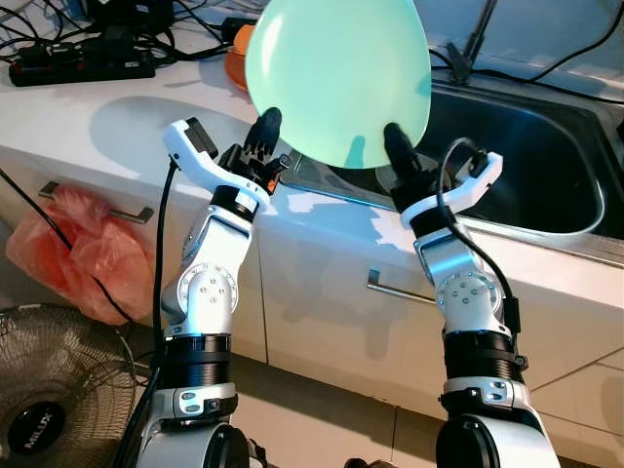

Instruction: Kitchen organization

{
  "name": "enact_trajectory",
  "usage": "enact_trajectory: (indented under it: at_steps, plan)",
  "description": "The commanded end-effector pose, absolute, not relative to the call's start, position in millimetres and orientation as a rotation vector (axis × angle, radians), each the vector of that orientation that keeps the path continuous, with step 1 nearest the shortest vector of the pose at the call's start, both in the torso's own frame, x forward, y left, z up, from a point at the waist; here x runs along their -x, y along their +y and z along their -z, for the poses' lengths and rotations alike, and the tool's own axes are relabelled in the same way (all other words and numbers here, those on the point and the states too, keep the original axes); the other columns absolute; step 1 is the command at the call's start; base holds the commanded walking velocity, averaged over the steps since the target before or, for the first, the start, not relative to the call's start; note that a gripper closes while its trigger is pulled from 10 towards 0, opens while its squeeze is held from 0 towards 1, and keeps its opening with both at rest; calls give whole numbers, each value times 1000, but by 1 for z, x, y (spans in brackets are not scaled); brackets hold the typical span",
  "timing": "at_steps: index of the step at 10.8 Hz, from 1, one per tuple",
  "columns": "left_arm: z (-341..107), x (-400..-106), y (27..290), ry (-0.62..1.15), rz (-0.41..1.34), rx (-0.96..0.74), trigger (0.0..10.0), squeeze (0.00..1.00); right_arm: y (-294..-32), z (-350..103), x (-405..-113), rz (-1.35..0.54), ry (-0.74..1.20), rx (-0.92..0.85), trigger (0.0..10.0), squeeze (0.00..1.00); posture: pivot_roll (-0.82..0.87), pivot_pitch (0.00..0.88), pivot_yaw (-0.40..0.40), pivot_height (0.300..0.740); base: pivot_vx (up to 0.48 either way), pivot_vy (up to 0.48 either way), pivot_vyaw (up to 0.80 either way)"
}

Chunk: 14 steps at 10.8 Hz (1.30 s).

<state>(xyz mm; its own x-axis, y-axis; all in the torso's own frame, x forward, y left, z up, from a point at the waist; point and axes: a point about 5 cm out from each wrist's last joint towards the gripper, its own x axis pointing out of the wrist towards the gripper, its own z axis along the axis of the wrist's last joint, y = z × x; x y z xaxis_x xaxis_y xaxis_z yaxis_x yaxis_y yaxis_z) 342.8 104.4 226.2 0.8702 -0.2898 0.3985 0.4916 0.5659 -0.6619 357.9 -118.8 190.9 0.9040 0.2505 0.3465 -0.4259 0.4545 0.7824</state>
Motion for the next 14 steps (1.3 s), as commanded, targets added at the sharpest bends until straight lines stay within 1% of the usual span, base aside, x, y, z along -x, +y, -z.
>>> enact_trajectory:
  at_steps: [1,6,8,12,13,14]
  plan:
    - [-233,-341,94,-272,530,850,10000,0,-121,-201,-359,-429,-227,-1028,0,0,203,83,-35,740,0,0,0]
    - [-228,-341,90,-246,530,848,10000,0,-120,-204,-358,-448,-233,-1043,0,0,206,83,-40,740,0,0,0]
    - [-224,-343,92,-234,503,815,10000,0,-119,-204,-358,-449,-233,-1065,0,0,205,87,-39,740,0,0,0]
    - [-221,-343,89,-216,507,783,10000,0,-120,-206,-357,-450,-241,-1091,0,0,203,91,-37,740,0,0,0]
    - [-219,-344,89,-207,493,785,10000,1000,-121,-207,-357,-451,-244,-1098,0,0,204,90,-37,740,0,0,0]
    - [-217,-344,87,-192,509,774,10000,1000,-121,-208,-357,-451,-247,-1111,0,0,205,90,-38,740,0,0,0]
